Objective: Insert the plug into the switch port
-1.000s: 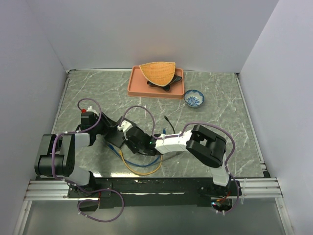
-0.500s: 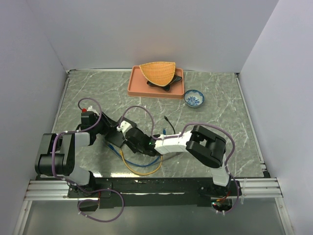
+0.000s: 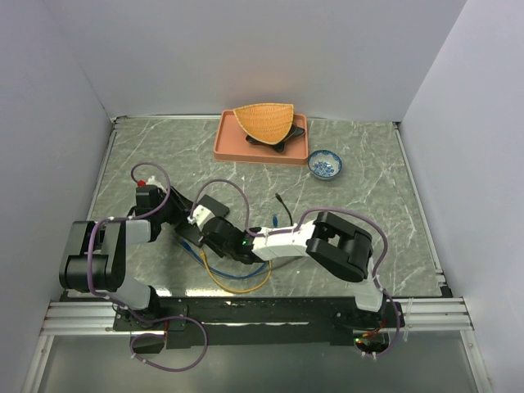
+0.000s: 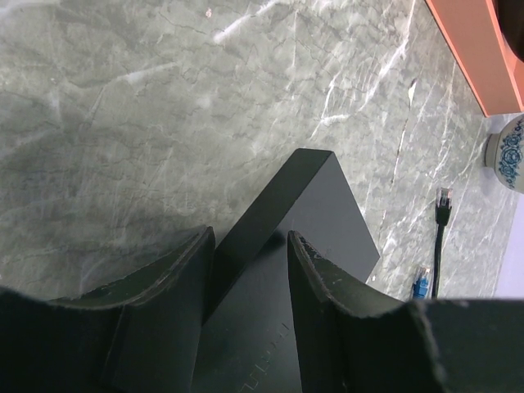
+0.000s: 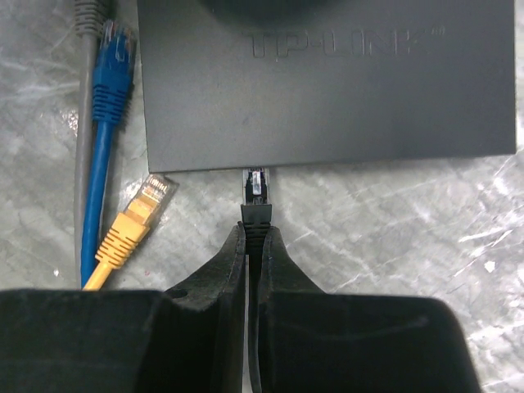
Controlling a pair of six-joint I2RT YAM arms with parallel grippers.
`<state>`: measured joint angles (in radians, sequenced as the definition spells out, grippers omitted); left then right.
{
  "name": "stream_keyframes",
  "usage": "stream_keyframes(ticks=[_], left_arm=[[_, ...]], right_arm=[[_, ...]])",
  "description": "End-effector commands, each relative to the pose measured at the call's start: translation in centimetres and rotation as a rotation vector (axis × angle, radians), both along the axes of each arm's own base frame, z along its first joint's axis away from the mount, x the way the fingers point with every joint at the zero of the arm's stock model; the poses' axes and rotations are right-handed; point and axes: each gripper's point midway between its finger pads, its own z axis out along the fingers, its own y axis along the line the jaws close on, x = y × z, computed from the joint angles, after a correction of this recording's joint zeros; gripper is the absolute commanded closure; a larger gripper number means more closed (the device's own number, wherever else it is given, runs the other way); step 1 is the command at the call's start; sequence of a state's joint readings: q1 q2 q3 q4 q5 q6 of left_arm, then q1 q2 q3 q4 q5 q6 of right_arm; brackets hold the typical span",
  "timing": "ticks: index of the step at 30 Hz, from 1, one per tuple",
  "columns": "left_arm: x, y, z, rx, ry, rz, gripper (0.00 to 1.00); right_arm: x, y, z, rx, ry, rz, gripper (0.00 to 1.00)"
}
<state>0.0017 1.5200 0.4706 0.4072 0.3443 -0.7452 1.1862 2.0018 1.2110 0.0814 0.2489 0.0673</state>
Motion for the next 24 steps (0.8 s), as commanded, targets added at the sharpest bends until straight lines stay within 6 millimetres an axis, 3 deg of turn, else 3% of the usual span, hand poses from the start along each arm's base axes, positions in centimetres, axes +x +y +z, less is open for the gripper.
stream_keyframes(ticks=[1,8,24], left_arm=[[-1.2,-0.7,-1.3,-0.011,0.064,-0.044,0.52],[-1.2,-0.9,-1.4,-0.018,0.068,-0.054,0.52],[-1.4,-1.2,-1.6,-0.033,0.076,-0.068,0.53]], right_arm=[[1.5,1.9,2.5,0.055,-0.089,-0.023,1.00],[2.2,2.1,2.4,0.029,-0.107,-0.041,1.00],[1.7,3.3,2.5,0.110,-0.011,-0.060,1.00]])
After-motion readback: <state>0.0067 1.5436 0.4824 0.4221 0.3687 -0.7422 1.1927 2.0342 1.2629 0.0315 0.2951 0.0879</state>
